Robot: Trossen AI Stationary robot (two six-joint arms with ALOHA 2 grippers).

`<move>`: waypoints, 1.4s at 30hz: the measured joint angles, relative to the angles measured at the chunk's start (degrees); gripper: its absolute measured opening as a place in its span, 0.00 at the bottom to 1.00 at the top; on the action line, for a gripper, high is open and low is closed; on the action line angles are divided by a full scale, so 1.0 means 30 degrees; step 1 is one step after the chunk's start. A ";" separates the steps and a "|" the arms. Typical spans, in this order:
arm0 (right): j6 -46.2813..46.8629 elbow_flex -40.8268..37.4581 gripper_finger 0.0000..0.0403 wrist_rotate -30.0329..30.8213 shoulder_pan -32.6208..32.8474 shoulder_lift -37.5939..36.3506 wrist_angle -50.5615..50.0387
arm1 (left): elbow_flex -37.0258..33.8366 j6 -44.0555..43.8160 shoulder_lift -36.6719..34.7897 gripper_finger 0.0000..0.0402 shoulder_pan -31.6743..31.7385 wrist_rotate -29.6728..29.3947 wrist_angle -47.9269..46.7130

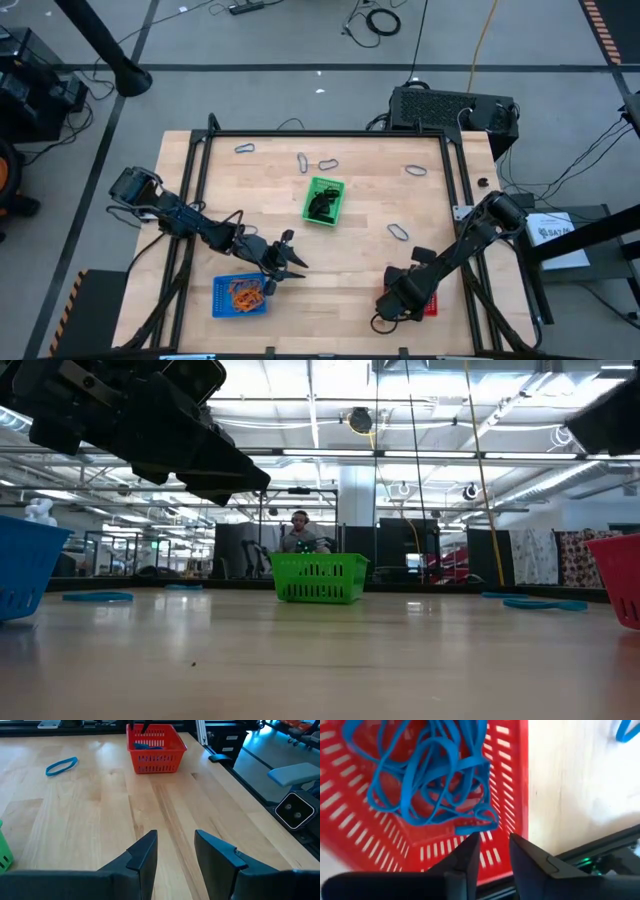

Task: Sort rubber bands into baskets
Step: Put the blue rubber band into the red bin

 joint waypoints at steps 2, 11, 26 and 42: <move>-0.0638 0.0534 0.26 0.0155 -0.0064 0.0000 -0.0569 | 0.0000 0.0003 0.0000 0.34 0.0000 0.0000 -0.0002; -0.2310 0.1271 0.24 0.2326 -0.2478 -0.2322 -0.0629 | 0.0000 0.0022 0.0000 0.34 0.0000 -0.0382 0.0005; -1.3198 0.1263 0.20 0.8592 -1.4543 -0.2643 0.9519 | -0.0007 0.2020 -0.0510 0.34 0.1366 -0.9038 -0.3671; -1.4555 0.2190 0.20 0.3909 -2.3795 0.2708 2.0617 | 0.0007 0.1475 -0.5080 0.34 1.4919 -0.1193 -1.1556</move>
